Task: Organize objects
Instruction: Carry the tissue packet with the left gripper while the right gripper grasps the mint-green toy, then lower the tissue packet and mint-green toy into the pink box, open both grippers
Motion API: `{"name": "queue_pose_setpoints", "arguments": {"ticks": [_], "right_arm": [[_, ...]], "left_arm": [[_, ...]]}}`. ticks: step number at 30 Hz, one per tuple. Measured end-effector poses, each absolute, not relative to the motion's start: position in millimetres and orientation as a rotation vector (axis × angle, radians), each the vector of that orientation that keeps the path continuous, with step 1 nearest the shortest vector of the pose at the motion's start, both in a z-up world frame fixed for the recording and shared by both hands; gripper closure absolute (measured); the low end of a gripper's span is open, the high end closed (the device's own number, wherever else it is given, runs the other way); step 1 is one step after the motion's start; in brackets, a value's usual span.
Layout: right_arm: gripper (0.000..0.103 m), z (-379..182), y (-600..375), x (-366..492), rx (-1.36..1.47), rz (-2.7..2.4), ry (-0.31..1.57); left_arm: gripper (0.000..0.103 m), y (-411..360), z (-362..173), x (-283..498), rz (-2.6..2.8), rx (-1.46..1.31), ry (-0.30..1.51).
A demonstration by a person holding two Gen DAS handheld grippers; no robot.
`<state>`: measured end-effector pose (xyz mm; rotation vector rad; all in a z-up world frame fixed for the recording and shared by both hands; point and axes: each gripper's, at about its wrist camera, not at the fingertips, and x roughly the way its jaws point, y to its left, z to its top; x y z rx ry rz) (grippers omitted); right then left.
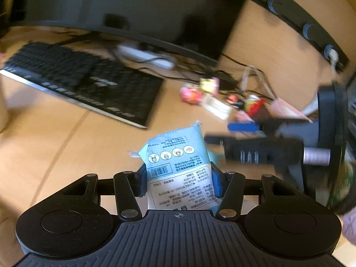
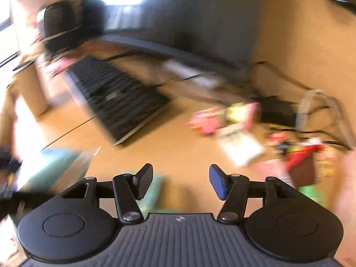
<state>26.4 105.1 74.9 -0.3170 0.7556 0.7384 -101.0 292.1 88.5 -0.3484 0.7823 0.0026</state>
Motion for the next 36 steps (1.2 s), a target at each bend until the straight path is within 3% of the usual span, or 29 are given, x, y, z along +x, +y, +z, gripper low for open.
{"name": "queue_pose_setpoints", "arguments": {"ticks": [2, 4, 6, 8, 18, 28, 36], "right_arm": [[0.05, 60, 122, 16, -0.358, 0.774, 0.772], [0.065, 46, 135, 12, -0.392, 0.766, 0.794], [0.088, 39, 137, 13, -0.392, 0.756, 0.836], [0.092, 41, 130, 9, -0.398, 0.748, 0.84], [0.092, 86, 0, -50, -0.398, 0.487, 0.813], [0.092, 119, -128, -104, -0.212, 0.191, 0.72], [0.092, 118, -181, -107, -0.125, 0.094, 0.683]], "left_arm": [[0.046, 301, 89, -104, 0.037, -0.347, 0.78], [0.046, 305, 91, -105, 0.046, -0.346, 0.779], [0.046, 303, 91, -105, 0.038, -0.343, 0.78], [0.046, 296, 92, -104, 0.014, -0.33, 0.787], [0.046, 203, 92, -61, -0.265, -0.215, 0.822], [0.045, 33, 148, 56, -0.542, -0.101, 0.528], [0.044, -67, 76, 136, -0.383, 0.011, 0.681]]}}
